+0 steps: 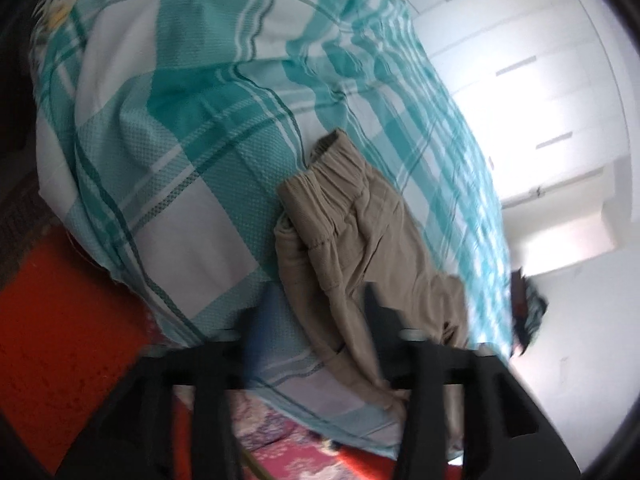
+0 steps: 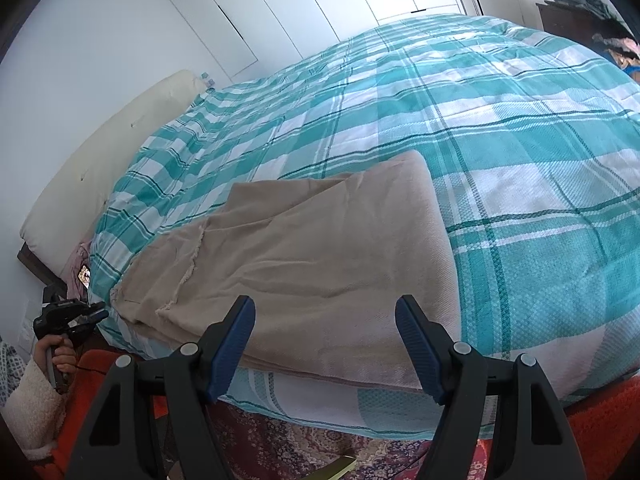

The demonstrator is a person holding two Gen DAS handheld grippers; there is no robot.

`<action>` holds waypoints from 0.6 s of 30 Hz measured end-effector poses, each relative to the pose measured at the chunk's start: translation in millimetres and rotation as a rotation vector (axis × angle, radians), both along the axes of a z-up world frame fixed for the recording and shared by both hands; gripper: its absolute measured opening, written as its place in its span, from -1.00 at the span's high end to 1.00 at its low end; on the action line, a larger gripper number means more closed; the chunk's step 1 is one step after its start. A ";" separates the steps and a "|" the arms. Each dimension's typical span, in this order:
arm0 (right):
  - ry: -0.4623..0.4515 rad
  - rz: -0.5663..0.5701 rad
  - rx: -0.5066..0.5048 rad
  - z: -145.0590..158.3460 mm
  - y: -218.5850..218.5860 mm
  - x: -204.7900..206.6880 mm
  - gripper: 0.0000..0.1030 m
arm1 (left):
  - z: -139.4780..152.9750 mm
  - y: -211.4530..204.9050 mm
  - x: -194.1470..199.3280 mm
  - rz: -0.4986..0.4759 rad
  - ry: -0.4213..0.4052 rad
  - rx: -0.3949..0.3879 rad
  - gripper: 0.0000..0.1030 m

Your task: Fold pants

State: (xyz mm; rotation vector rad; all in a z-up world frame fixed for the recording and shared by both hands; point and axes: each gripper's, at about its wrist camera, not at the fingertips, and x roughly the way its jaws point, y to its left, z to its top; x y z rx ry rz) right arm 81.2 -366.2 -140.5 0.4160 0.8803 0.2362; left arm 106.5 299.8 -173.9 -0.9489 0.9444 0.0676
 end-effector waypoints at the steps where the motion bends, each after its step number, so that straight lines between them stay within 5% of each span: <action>1: 0.004 0.004 -0.001 -0.7 0.7 1.0 -0.41 | -1.7 0.1 1.4 0.012 -0.005 -0.005 -0.26; 14: -0.004 0.018 -0.026 1.4 7.2 -2.7 -0.41 | -35.8 -16.0 37.0 0.016 0.029 -0.038 -0.22; 18: -0.006 0.006 -0.019 1.6 2.8 -2.4 -0.41 | -36.7 -16.8 34.5 0.016 0.017 -0.033 0.60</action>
